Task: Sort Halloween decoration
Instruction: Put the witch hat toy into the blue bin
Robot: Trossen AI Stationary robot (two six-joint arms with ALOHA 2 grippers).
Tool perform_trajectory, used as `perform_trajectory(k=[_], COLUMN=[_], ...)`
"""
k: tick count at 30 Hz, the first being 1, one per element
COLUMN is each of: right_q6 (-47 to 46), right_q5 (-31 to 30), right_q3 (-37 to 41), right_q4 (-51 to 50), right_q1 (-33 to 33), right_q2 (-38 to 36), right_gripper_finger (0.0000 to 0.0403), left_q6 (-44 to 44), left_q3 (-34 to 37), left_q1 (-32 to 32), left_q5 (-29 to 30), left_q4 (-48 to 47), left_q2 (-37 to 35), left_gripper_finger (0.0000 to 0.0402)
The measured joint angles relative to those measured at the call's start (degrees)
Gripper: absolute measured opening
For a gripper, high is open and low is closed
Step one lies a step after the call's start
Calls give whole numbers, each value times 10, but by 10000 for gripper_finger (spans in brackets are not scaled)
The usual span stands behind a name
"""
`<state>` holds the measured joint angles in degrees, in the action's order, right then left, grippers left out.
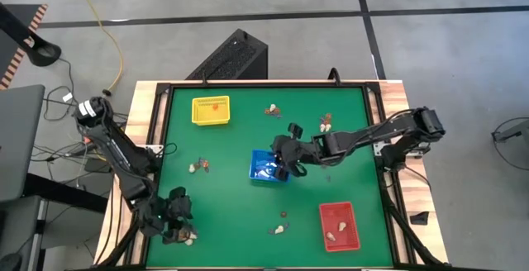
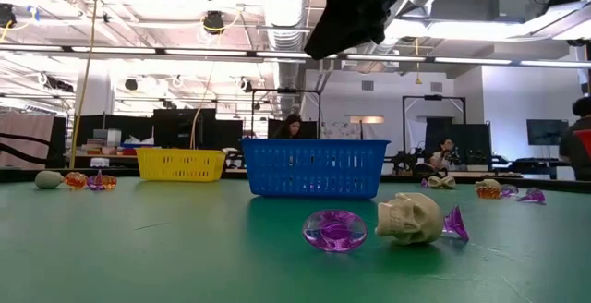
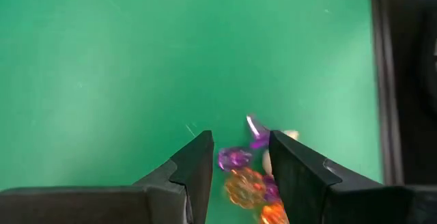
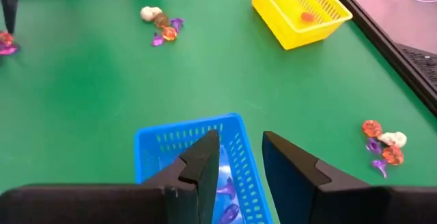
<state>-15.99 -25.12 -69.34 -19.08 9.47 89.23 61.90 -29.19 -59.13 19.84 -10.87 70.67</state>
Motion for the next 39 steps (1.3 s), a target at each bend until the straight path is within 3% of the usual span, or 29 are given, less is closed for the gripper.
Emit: perform_trajectory(k=[9,20,24,30,39], right_q6=[0,0,-1,-1,-16], right_q5=[2,2,2,2,2], right_q3=[0,0,0,0,0], right_q4=[19,24,24,24,-23], right_q1=[-13,-18,-17,-17,-4], right_q2=[0,0,0,0,0], right_gripper_finger=[143,143,143,143,143], left_q6=[-14,-26,-30,-54,-130], left_q3=[0,0,0,0,0], left_q1=[-1,-1,0,0,44], left_q5=[-29,-27,-29,-29,-31], left_q4=[28,26,26,38,37], left_q2=[65,73,73,72,44], left_gripper_finger=[132,129,100,13,1])
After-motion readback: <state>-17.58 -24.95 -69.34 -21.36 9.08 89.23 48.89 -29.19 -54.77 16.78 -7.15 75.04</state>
